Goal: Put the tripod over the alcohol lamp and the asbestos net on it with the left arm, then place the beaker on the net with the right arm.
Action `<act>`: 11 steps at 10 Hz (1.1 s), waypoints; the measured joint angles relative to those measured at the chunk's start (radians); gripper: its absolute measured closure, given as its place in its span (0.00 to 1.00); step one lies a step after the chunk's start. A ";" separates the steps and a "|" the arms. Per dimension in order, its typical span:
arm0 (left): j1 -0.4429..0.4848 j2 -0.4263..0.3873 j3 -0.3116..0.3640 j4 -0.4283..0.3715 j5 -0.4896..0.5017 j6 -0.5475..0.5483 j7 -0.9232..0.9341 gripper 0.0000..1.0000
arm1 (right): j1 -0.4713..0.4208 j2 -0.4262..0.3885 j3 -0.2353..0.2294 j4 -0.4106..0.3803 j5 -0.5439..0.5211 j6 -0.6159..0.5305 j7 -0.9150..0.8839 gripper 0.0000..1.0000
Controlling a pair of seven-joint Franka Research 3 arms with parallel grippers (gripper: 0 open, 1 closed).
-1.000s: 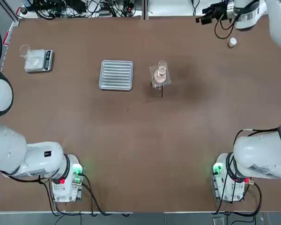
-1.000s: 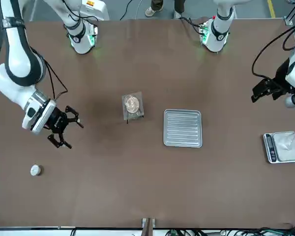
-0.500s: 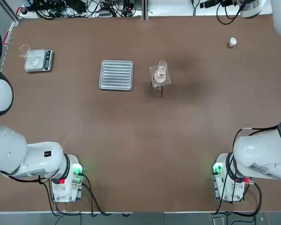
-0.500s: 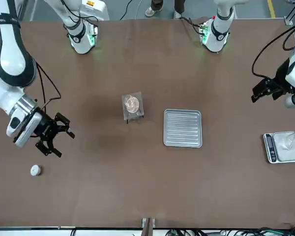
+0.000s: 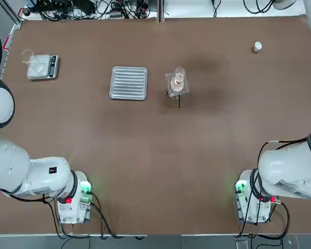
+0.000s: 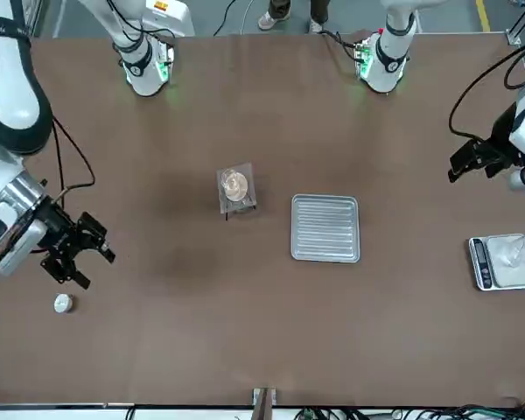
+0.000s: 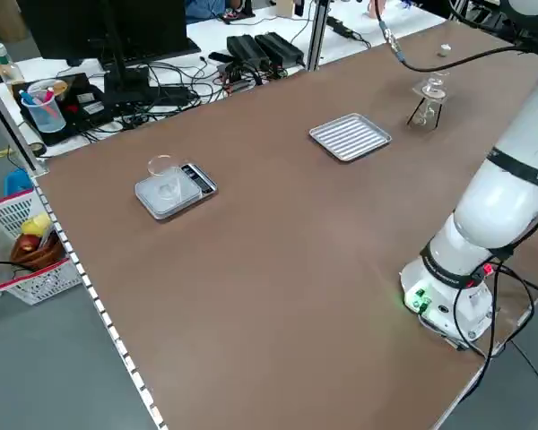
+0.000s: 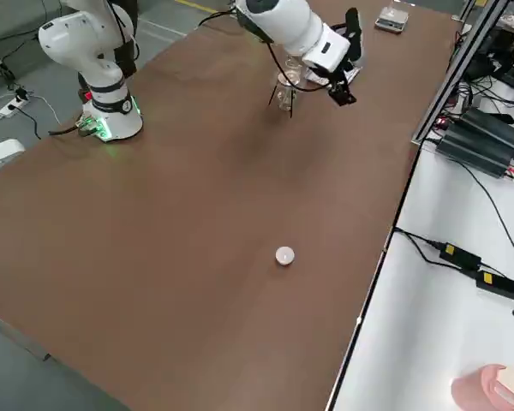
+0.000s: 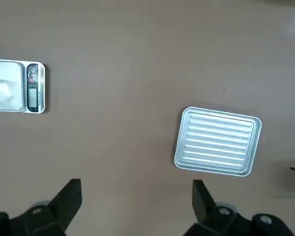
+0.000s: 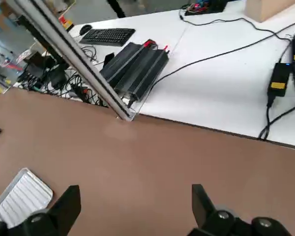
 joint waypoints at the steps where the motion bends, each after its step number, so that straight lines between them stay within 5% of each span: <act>1: 0.000 0.000 0.000 0.000 0.000 0.000 0.000 0.01 | -0.003 0.006 0.000 0.017 -0.049 0.000 0.084 0.00; 6: 0.000 0.001 0.000 0.000 0.000 0.000 0.000 0.01 | 0.000 0.010 0.006 0.070 -0.323 -0.021 0.505 0.00; 11: 0.000 0.002 0.001 0.000 0.000 0.000 0.000 0.01 | -0.005 0.010 0.003 0.182 -0.475 -0.387 0.666 0.00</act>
